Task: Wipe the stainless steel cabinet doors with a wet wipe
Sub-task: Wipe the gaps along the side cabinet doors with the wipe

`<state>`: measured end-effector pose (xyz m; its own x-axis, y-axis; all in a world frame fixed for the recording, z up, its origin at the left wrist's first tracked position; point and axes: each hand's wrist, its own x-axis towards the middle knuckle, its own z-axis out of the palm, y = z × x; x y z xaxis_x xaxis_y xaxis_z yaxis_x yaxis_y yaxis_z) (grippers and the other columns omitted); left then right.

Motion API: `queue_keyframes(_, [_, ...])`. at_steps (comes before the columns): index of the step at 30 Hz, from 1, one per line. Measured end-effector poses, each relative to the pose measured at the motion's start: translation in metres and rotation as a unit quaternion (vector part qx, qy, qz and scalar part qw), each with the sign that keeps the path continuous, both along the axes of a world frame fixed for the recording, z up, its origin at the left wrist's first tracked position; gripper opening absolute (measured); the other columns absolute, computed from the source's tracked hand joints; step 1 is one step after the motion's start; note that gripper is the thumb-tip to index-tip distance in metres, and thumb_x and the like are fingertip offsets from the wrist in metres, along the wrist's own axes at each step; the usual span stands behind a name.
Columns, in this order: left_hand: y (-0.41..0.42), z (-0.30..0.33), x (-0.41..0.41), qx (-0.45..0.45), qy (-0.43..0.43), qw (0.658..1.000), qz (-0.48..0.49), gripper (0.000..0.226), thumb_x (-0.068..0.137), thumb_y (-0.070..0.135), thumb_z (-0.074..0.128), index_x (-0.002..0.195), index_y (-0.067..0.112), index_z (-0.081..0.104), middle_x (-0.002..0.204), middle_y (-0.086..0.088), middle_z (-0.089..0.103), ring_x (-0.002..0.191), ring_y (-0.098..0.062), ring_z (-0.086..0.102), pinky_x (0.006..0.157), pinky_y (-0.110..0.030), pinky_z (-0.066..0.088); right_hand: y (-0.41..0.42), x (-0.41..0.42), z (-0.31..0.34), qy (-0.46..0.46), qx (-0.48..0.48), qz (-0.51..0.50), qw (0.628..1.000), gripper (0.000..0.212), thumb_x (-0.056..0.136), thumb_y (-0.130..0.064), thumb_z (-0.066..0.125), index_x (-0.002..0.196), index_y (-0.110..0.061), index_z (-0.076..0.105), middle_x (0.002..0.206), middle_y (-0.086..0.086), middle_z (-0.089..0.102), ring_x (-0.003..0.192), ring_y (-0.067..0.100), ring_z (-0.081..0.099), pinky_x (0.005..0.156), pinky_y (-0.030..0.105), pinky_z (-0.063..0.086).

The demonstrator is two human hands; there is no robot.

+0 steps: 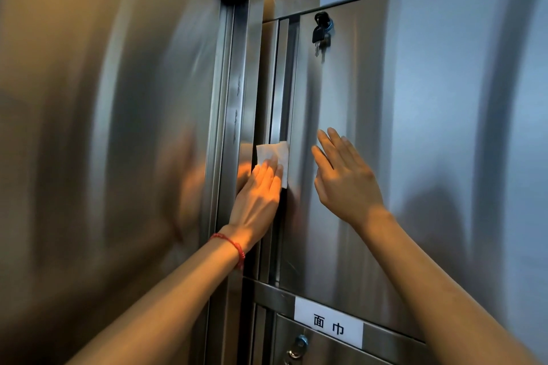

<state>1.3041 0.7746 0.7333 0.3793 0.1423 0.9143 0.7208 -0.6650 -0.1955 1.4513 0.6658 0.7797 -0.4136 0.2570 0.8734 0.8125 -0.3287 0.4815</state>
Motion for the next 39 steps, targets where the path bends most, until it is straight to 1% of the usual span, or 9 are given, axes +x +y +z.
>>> queue_keyframes(2, [0.004, 0.007, 0.003, 0.031, -0.011, 0.999, -0.002, 0.044, 0.076, -0.006, 0.058, 0.119, -0.015, 0.055, 0.124, -0.031, 0.055, 0.115, -0.042, 0.055, 0.099, -0.052, 0.037, 0.0, 0.0, 0.0, 0.001, 0.001, 0.0, 1.0, 0.044, 0.081, -0.014, 0.065, 0.122, 0.003, 0.061, 0.135, 0.023, 0.051, 0.131, 0.039, 0.043, 0.11, 0.046, 0.028])
queue_keyframes(5, [0.0, 0.018, 0.004, 0.13, -0.014, 0.991, 0.008, 0.043, 0.071, -0.012, 0.059, 0.114, -0.014, 0.059, 0.119, -0.031, 0.058, 0.111, -0.039, 0.059, 0.094, -0.049, 0.042, 0.0, 0.0, 0.0, 0.003, 0.001, 0.001, 1.0, 0.045, 0.081, -0.014, 0.066, 0.122, 0.003, 0.061, 0.135, 0.023, 0.051, 0.131, 0.039, 0.043, 0.11, 0.046, 0.027])
queue_keyframes(12, [-0.009, 0.021, 0.002, 0.105, -0.009, 0.994, 0.038, 0.069, 0.049, -0.011, 0.084, 0.113, -0.014, 0.06, 0.116, -0.03, 0.06, 0.108, -0.038, 0.061, 0.091, -0.046, 0.045, -0.001, 0.0, 0.0, 0.006, 0.001, 0.009, 1.0, 0.046, 0.079, -0.014, 0.068, 0.121, 0.003, 0.062, 0.134, 0.023, 0.052, 0.13, 0.039, 0.044, 0.109, 0.046, 0.028])
queue_keyframes(17, [-0.007, 0.005, 0.0, 0.101, 0.008, 0.993, 0.064, 0.068, 0.053, -0.009, 0.08, 0.117, -0.012, 0.058, 0.12, -0.029, 0.059, 0.113, -0.036, 0.058, 0.098, -0.043, 0.039, -0.001, 0.0, 0.0, 0.005, -0.004, 0.012, 1.0, 0.046, 0.08, -0.015, 0.068, 0.122, 0.003, 0.061, 0.135, 0.023, 0.051, 0.13, 0.039, 0.044, 0.109, 0.048, 0.029])
queue_keyframes(20, [-0.003, -0.012, 0.0, 0.135, 0.02, 0.988, 0.075, 0.049, 0.067, -0.007, 0.066, 0.116, -0.008, 0.061, 0.12, -0.026, 0.06, 0.113, -0.034, 0.059, 0.105, -0.04, 0.034, -0.001, 0.0, 0.0, 0.006, -0.008, 0.015, 1.0, 0.044, 0.081, -0.014, 0.066, 0.121, 0.003, 0.061, 0.135, 0.024, 0.051, 0.13, 0.04, 0.044, 0.108, 0.048, 0.031])
queue_keyframes(27, [-0.009, -0.039, -0.004, 0.157, 0.061, 0.98, 0.104, 0.043, 0.07, -0.012, 0.054, 0.111, -0.007, 0.065, 0.116, -0.024, 0.063, 0.109, -0.033, 0.061, 0.103, -0.04, 0.026, -0.003, -0.001, 0.0, 0.006, -0.01, 0.013, 1.0, 0.043, 0.081, -0.013, 0.066, 0.121, 0.004, 0.061, 0.135, 0.024, 0.051, 0.13, 0.04, 0.044, 0.108, 0.048, 0.03])
queue_keyframes(31, [-0.01, -0.053, -0.007, 0.114, 0.049, 0.989, 0.076, 0.046, 0.084, -0.002, 0.027, 0.118, -0.01, 0.057, 0.114, -0.024, 0.064, 0.109, -0.034, 0.06, 0.1, -0.039, 0.031, -0.004, -0.003, -0.001, 0.01, -0.01, 0.015, 1.0, 0.044, 0.079, -0.012, 0.068, 0.12, 0.004, 0.062, 0.134, 0.024, 0.052, 0.129, 0.04, 0.045, 0.108, 0.048, 0.03])
queue_keyframes(34, [-0.005, -0.067, -0.007, 0.139, 0.062, 0.986, 0.07, 0.039, 0.083, -0.013, 0.04, 0.12, -0.009, 0.052, 0.115, -0.02, 0.065, 0.109, -0.029, 0.062, 0.103, -0.039, 0.031, -0.005, -0.005, -0.002, 0.015, -0.006, 0.023, 1.0, 0.044, 0.078, -0.011, 0.069, 0.119, 0.004, 0.063, 0.134, 0.024, 0.052, 0.128, 0.04, 0.045, 0.108, 0.048, 0.029])
queue_keyframes(39, [-0.008, -0.084, -0.01, 0.087, 0.083, 0.991, 0.059, 0.051, 0.069, -0.003, 0.06, 0.119, -0.009, 0.055, 0.118, -0.023, 0.062, 0.111, -0.033, 0.06, 0.1, -0.042, 0.041, -0.005, -0.006, -0.008, 0.019, -0.014, 0.031, 0.999, 0.044, 0.076, -0.01, 0.071, 0.117, 0.004, 0.064, 0.132, 0.024, 0.054, 0.127, 0.04, 0.047, 0.107, 0.048, 0.028])
